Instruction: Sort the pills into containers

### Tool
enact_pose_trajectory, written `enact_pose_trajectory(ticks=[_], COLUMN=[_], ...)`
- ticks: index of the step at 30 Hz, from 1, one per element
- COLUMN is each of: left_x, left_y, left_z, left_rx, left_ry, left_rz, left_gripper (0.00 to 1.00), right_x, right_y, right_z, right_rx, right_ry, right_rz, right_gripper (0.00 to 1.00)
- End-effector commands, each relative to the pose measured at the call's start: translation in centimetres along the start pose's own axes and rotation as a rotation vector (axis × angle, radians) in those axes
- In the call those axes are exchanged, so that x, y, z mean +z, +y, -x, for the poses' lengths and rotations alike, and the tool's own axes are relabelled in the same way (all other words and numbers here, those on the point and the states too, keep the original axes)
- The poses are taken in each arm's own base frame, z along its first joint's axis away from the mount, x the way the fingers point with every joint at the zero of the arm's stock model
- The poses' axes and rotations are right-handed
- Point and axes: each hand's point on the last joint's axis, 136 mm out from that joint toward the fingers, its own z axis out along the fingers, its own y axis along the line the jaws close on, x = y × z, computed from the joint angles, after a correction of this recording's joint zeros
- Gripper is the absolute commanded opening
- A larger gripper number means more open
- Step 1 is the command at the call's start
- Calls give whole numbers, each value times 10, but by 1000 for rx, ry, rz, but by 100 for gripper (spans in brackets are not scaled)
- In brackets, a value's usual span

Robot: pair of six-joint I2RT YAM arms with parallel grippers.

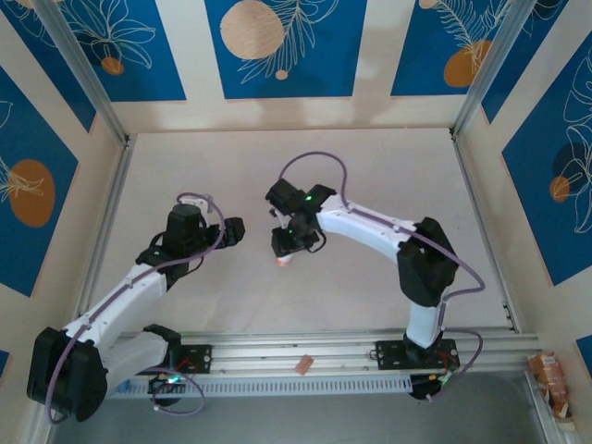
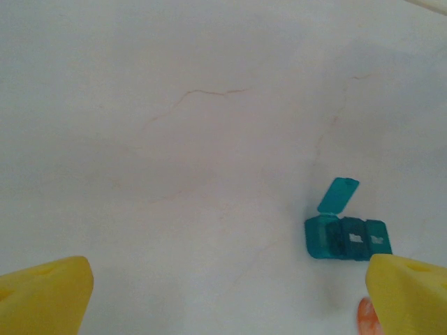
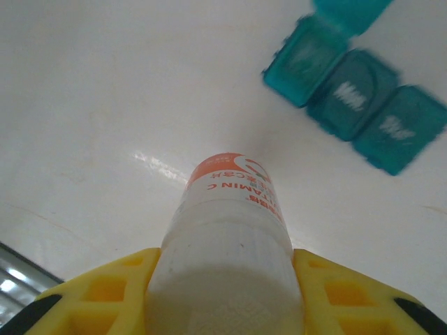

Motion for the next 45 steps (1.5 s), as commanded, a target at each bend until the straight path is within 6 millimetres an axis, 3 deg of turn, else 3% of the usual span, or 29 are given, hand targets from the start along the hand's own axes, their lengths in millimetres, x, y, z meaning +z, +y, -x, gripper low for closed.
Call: enact_pose_trajectory(ticks=[1,10,18,23,33,40,45], left_x=[-4,11,29,41,67,66,63], left_y=[-31,-80,-128,-150,-177,-188,-192], left_z=[17,29,6,3,3,17,16], left_rx=[94,367,734,830,861,807,772], left_ry=[-28,-49,-77,-114,-149,-205,-205], left_rz=[-136,-313,-520,-612,-680,-708,-737], left_gripper=[100,100,100,100,99,91,82], right_x=[-40,-103,-116,-114,-100,-96,-98], right_y=[-11,-59,-82,-73,-52,-41,-32], right_z=[12,61,82,82,76,70,72], right_rx=[30,127,153,131,83,64,65], right_ry=[-61,-158,-140,-96,-18,12,8], right_rz=[64,258,309,366,393,397,430], right_gripper=[35,36,37,37,36,36,36])
